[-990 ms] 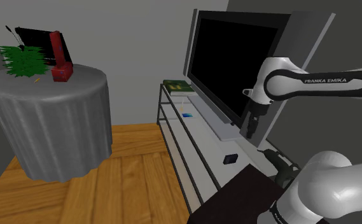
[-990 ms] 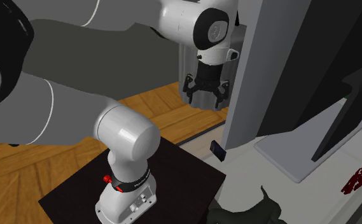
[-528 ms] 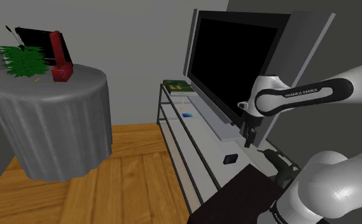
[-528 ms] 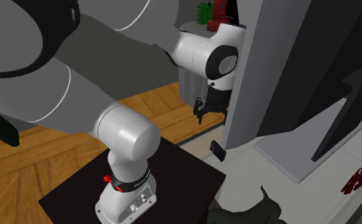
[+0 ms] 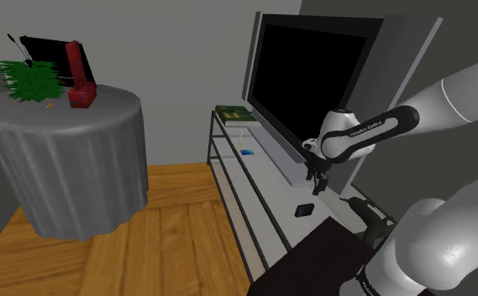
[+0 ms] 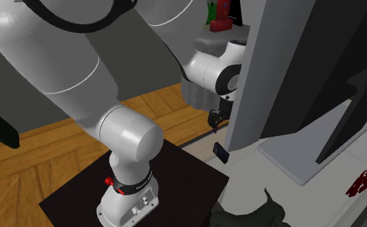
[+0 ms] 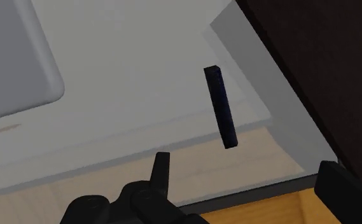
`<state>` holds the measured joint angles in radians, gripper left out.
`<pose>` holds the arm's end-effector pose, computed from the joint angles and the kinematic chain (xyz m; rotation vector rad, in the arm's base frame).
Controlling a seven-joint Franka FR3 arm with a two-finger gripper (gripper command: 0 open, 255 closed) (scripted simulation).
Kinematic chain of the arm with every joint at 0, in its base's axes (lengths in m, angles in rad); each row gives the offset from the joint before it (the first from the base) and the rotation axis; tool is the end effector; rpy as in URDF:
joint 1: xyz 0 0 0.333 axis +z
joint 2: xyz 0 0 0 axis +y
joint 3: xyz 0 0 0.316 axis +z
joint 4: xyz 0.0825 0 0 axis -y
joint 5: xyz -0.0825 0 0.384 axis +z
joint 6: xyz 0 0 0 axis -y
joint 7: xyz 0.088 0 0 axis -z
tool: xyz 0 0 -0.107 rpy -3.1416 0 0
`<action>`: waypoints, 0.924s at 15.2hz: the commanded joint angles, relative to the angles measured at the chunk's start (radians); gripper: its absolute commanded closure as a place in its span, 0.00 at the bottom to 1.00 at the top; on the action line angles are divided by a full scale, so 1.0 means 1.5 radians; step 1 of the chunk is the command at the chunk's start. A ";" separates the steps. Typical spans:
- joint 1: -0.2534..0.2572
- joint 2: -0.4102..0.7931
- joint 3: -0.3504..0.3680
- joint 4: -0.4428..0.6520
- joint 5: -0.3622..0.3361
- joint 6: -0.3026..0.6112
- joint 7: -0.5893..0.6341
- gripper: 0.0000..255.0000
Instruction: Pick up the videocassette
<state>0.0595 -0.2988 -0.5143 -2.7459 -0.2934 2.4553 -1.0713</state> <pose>0.3493 -0.1567 0.2970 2.8330 1.3104 -0.0537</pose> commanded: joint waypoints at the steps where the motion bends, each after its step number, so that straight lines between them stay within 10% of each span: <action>1: -0.003 0.164 -0.064 0.020 0.040 0.070 -0.073 0.00; 11: -0.040 0.282 -0.009 0.025 0.140 0.170 -0.147 0.00; 12: -0.039 0.304 0.002 0.038 0.165 0.177 -0.156 1.00; 14: -0.046 0.309 -0.001 0.036 0.170 0.186 -0.171 1.00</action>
<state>0.0607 0.1470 -0.4895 -2.6849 -0.0472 2.7363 -1.3231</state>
